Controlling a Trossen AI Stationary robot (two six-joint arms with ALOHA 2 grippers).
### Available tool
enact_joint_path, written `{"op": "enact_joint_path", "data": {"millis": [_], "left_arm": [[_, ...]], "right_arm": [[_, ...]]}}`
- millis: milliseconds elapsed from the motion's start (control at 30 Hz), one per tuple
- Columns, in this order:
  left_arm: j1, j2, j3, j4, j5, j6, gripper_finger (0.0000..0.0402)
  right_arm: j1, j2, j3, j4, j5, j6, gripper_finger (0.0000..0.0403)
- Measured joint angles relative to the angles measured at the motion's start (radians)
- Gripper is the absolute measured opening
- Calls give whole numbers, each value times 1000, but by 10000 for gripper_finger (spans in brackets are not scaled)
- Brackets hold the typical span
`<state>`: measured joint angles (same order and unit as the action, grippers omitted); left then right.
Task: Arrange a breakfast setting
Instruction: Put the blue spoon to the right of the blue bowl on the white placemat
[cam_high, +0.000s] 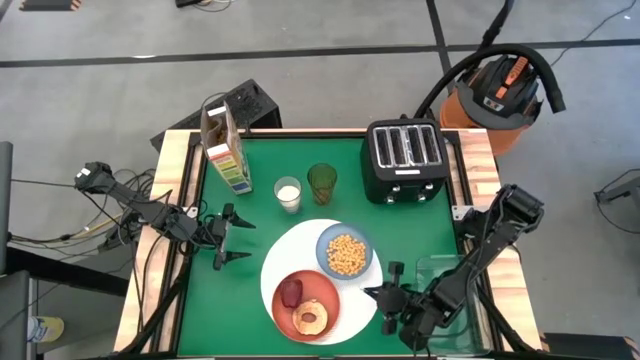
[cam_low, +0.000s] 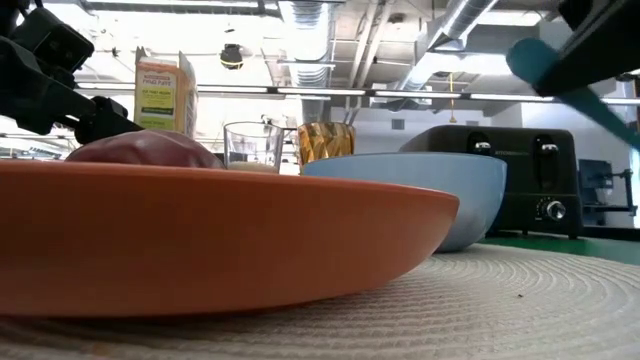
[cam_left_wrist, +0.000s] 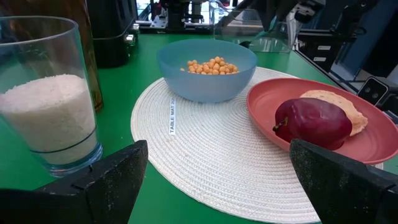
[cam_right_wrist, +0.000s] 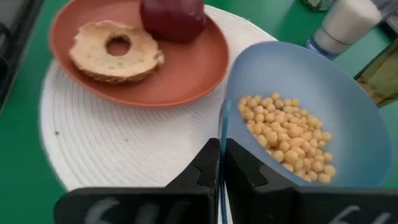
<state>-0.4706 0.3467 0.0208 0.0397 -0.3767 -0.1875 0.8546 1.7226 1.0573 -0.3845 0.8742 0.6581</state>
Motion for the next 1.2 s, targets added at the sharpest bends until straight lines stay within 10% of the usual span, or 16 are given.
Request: {"op": "enact_joint_path", "data": {"millis": [367,900,1200], "left_arm": [[0,0,0,0,0,0,378],[0,0,0,0,0,0,378],[0,0,0,0,0,0,378]], "right_arm": [[0,0,3,64,5,-259,34],[-136,0,11,28,-525,-861,33],[-250,0,11,-75,-591,-905,33]]}}
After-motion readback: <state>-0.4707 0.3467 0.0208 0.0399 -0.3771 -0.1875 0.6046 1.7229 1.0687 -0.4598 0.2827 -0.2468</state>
